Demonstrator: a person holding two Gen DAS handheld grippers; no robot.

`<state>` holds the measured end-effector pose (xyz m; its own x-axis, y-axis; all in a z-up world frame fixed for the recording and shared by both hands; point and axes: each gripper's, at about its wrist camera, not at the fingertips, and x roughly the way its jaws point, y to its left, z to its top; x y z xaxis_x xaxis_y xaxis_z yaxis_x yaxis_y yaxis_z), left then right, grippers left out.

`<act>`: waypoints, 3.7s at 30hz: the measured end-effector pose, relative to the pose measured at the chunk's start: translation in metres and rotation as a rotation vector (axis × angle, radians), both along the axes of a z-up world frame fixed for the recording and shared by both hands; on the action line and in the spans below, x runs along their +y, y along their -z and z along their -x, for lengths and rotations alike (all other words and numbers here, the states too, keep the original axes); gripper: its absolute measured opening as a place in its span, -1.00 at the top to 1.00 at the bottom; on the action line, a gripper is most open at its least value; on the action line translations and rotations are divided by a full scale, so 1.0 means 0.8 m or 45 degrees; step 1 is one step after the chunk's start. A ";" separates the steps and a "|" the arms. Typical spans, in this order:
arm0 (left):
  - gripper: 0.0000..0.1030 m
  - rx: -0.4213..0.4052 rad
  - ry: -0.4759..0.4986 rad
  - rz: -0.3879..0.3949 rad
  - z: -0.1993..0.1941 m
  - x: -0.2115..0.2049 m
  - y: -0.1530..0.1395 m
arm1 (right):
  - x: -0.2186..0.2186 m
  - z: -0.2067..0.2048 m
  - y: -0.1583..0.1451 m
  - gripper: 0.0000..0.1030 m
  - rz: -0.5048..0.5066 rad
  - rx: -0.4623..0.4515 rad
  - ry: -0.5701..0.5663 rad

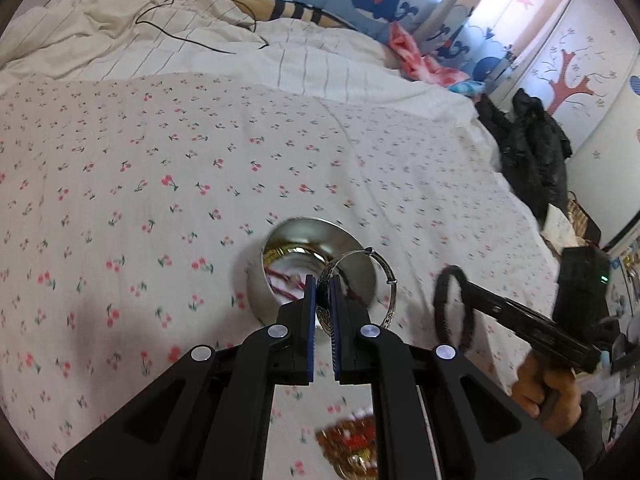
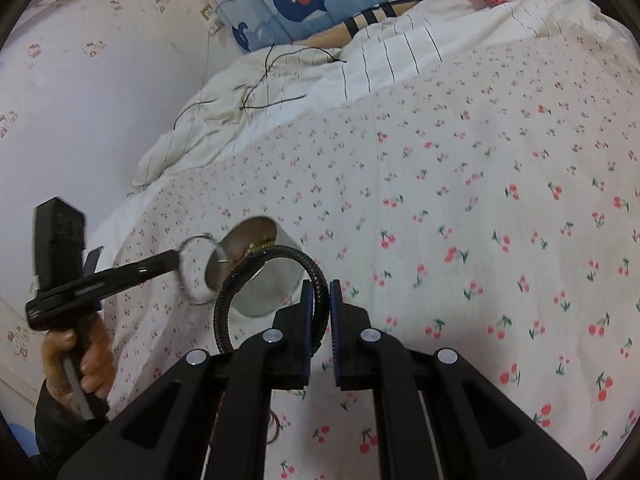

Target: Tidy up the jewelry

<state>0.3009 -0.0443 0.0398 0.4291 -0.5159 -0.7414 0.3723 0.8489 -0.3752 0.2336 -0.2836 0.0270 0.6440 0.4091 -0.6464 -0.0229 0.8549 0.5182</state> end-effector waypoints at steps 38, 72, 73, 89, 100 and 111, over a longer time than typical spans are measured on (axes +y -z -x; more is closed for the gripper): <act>-0.17 -0.049 -0.229 -0.136 0.063 0.065 0.035 | 0.133 -0.087 -0.004 0.83 0.441 -0.118 -0.085; -0.45 0.115 -0.161 -0.059 0.106 0.068 0.065 | 0.145 0.054 0.028 0.33 0.440 -0.034 -0.613; -0.46 0.112 -0.158 -0.064 0.106 0.066 0.065 | 0.148 0.053 0.032 0.41 0.446 -0.027 -0.623; -0.52 0.119 -0.156 -0.091 0.103 0.064 0.069 | 0.125 0.044 0.014 0.98 0.273 -0.040 -0.587; -0.53 0.109 -0.146 -0.078 0.105 0.063 0.065 | 0.145 0.053 0.025 -0.06 0.335 -0.044 -0.632; -0.53 0.115 -0.150 -0.075 0.105 0.064 0.066 | 0.157 0.057 0.034 0.97 0.441 -0.021 -0.696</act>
<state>0.2168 0.0070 -0.0130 0.4145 -0.4206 -0.8071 0.2356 0.9062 -0.3512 0.1877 -0.1578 -0.0004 0.4130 0.4500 -0.7918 -0.5079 0.8354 0.2100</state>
